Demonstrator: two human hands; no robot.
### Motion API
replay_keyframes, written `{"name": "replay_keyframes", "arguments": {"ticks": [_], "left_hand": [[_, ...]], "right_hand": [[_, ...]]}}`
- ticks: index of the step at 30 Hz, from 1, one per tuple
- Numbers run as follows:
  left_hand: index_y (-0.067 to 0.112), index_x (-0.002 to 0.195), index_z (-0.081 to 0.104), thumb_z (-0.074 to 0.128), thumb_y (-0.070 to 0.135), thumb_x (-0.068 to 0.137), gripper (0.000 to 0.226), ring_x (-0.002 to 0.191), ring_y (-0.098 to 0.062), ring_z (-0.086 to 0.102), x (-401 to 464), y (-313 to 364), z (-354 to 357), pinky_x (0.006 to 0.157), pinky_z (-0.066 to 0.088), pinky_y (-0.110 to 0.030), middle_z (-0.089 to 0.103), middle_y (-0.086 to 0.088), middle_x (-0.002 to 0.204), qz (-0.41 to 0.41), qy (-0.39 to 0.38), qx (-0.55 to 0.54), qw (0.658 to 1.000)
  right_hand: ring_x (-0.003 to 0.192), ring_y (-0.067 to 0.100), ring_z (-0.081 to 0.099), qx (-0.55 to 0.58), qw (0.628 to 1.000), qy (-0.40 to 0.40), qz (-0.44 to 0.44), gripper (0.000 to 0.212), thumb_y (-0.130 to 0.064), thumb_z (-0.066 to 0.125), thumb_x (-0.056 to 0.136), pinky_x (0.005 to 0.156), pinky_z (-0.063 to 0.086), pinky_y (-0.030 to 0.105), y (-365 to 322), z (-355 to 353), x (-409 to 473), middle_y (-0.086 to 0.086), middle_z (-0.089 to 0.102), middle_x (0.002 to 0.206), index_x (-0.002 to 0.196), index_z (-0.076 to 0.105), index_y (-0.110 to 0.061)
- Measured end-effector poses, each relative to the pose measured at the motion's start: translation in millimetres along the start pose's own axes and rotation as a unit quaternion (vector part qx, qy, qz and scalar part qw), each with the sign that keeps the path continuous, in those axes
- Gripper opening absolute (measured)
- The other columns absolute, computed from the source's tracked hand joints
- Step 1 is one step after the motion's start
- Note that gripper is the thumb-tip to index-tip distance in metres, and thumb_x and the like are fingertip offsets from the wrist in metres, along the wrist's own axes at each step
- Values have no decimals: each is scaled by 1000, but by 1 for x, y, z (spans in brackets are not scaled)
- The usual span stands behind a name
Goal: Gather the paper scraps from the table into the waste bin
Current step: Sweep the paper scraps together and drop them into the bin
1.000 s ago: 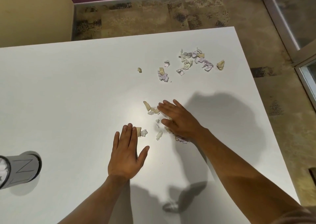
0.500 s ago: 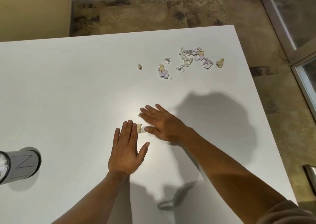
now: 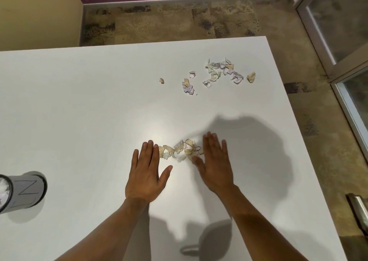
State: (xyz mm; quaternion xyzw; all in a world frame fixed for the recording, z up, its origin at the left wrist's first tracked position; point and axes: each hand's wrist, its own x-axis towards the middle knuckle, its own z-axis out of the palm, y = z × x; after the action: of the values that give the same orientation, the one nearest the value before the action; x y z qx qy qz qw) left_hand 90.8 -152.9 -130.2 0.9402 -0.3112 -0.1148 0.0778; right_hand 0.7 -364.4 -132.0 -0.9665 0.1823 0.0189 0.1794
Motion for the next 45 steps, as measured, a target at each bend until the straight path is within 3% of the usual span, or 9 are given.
{"name": "replay_keyframes", "arguments": {"ticks": [4,8,11,13,19,26,37,41,45], "left_hand": [[10,153,20,23,52,99,68,151,-19,-1,-1,-1,1,121,4,-45,9,-6,162,8,3,-14,1000],[11,152,23,22,49,100,64,150,-18,2,-4,1,0,122,4,-44,15,-5,161,3,20,-57,998],[10,145,39,28,47,99,60,142,-25,31,1,1,-10,115,25,-47,40,-6,151,5,36,-89,995],[15,127,52,28,47,100,49,107,-24,55,16,2,-20,94,41,-38,61,-1,117,6,80,-132,988],[5,136,46,37,51,95,63,132,-25,35,112,8,-34,108,24,-26,47,-13,138,-60,153,-189,968],[6,152,14,25,78,85,99,149,-32,4,231,18,-38,119,5,-48,10,-21,160,-102,93,-136,981],[8,148,34,29,48,99,63,146,-28,20,231,49,-24,118,15,-41,28,-12,156,226,19,-28,974],[13,140,43,32,40,103,47,140,-13,29,244,46,-34,111,8,-6,41,12,145,191,63,-241,949],[17,152,27,35,51,99,63,149,-14,9,304,51,-39,121,7,-30,18,3,160,108,13,-188,976]], "right_hand": [[149,15,14,97,993,15,-59,67,-54,15,101,122,9,39,-9,-2,5,1,21,160,152,25,-12],[144,17,30,150,977,139,59,61,-48,25,102,118,22,32,29,-18,9,8,41,151,145,41,-8],[141,21,36,103,973,161,131,61,-49,26,101,116,21,25,62,-28,16,11,46,148,142,45,-7],[142,23,35,61,978,136,146,60,-47,29,101,117,20,29,78,-30,28,12,44,149,143,43,-6],[147,20,23,-20,981,99,168,64,-53,27,101,122,14,36,86,-25,48,8,32,156,148,35,-10],[147,19,22,-45,980,98,169,67,-55,28,99,122,14,37,84,-25,48,6,31,156,148,35,-11],[146,21,27,-65,979,97,168,65,-53,30,99,121,17,37,86,-26,50,8,36,154,146,40,-9],[144,21,32,-72,978,98,169,64,-52,30,99,120,23,40,86,-25,50,9,40,151,144,42,-8],[141,22,36,-70,977,108,168,63,-52,35,98,118,26,40,87,-25,50,10,44,149,142,46,-7]]}}
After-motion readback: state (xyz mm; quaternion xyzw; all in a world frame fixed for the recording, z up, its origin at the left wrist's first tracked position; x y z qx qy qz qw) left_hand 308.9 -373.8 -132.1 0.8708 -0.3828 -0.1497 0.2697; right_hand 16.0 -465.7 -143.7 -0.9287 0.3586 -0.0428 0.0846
